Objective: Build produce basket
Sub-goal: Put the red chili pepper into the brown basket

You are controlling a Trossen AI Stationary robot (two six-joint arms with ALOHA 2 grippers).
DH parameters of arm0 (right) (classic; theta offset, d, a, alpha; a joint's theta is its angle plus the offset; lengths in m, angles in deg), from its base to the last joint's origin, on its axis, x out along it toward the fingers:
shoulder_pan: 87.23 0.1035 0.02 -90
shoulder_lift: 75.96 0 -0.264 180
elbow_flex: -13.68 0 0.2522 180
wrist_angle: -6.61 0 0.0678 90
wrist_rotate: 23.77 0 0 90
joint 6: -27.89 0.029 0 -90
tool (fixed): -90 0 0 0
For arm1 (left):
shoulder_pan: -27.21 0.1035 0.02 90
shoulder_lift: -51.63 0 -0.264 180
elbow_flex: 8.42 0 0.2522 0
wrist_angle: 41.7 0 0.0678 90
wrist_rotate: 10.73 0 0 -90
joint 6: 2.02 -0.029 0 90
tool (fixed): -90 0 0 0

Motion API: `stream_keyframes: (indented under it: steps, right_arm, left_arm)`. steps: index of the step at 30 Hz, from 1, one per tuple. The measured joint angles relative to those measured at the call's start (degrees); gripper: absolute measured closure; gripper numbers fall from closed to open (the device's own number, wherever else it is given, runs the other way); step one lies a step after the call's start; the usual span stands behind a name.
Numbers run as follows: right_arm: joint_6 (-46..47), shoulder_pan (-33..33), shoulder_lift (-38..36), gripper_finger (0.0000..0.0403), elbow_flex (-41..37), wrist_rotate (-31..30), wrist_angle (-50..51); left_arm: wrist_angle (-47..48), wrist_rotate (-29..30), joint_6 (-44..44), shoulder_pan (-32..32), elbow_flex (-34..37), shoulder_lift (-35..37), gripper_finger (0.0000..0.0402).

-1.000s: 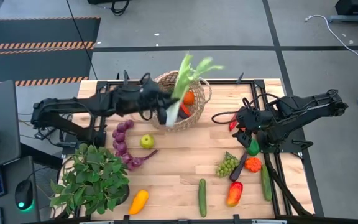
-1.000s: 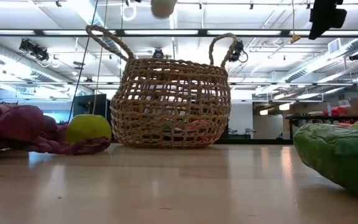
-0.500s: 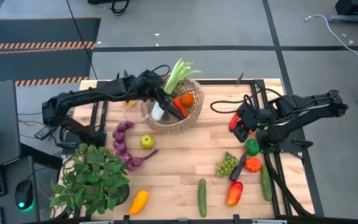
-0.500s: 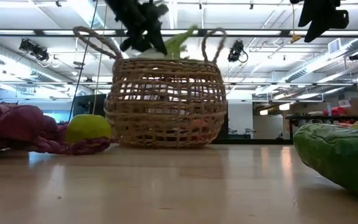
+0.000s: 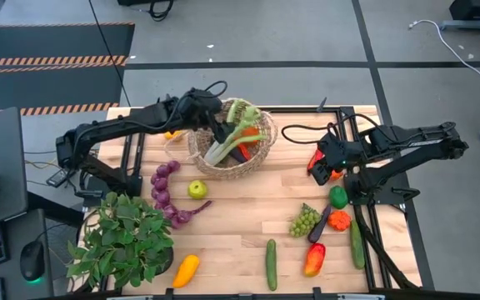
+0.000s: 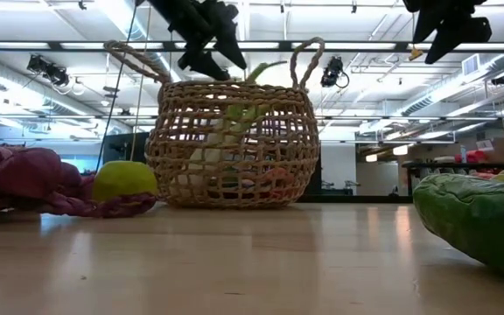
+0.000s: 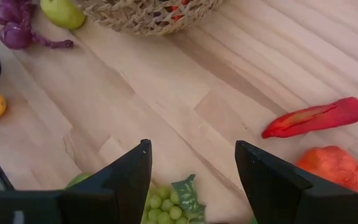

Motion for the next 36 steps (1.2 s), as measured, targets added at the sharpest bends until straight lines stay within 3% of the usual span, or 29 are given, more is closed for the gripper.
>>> stream_keyframes:
  steps: [5,10,18,26,33,36]
  right_arm:
    - [5.27,0.04,0.20,0.0167,0.00,0.19,0.94]
    - [7.19,-0.36,2.38,0.0167,0.00,-5.36,7.01]
    - [14.48,-8.94,6.38,0.0166,-2.42,-10.52,15.26]
    - [5.24,-20.58,5.70,0.0164,-17.86,3.83,-3.40]
    - [1.39,-31.03,5.69,0.0154,-27.44,4.26,-12.01]
    - [-4.34,-35.69,5.70,0.0148,-30.18,4.73,-18.68]
  left_arm:
    - [-0.51,0.00,4.72,-0.65,-2.18,2.37,0.0066]
    - [-0.23,0.01,4.14,-1.71,-7.99,4.10,0.0073]
    - [-0.10,0.04,7.35,-3.44,-16.14,4.21,0.0077]
    - [2.18,0.02,10.26,-7.48,-17.27,4.17,0.0077]
    - [4.30,1.30,16.45,-12.39,-17.27,4.16,0.0077]
    - [5.89,3.87,18.95,-14.68,-17.27,4.15,0.0077]
